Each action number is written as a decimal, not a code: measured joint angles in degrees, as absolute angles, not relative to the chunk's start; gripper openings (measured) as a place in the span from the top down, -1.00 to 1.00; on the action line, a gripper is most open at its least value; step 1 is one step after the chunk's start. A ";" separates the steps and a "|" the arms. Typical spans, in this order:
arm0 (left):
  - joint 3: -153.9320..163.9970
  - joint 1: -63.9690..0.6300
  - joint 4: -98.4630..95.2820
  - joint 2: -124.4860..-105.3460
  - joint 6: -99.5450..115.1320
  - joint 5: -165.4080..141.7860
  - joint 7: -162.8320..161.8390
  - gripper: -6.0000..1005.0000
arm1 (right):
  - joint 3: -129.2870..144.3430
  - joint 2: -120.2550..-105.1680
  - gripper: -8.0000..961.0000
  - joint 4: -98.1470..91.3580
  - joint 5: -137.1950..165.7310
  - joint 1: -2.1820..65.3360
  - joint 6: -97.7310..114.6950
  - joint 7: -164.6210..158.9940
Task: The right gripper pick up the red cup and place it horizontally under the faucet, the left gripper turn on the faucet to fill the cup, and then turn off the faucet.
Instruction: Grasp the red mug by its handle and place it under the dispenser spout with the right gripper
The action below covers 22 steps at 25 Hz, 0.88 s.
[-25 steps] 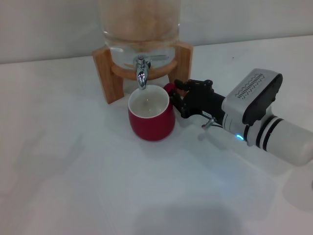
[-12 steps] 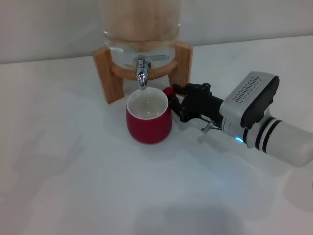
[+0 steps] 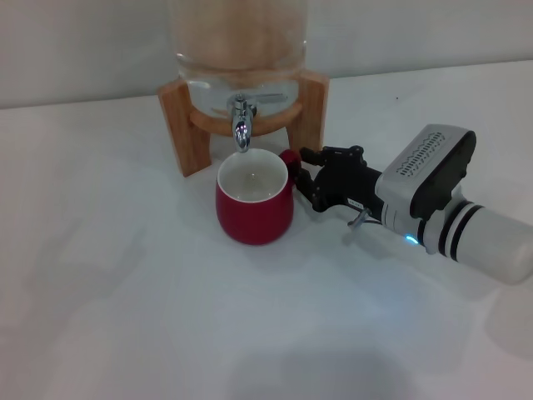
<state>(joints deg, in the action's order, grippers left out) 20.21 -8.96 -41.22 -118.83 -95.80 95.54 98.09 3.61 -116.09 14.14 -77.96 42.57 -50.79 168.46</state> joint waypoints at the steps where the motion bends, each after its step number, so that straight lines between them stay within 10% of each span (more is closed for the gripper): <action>1: 20.22 -8.96 -41.22 -118.83 -95.80 95.53 98.09 -0.71 | 3.61 -116.08 0.44 14.14 -77.63 42.56 -50.57 168.43; 22: 20.12 -8.98 -41.30 -118.49 -95.70 95.63 97.63 -0.70 | 3.60 -115.18 0.44 13.36 -72.62 41.88 -51.74 163.99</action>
<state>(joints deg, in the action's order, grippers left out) 20.12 -8.98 -41.30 -118.49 -95.70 95.63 97.63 3.60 -115.18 13.36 -72.62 41.88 -51.74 164.00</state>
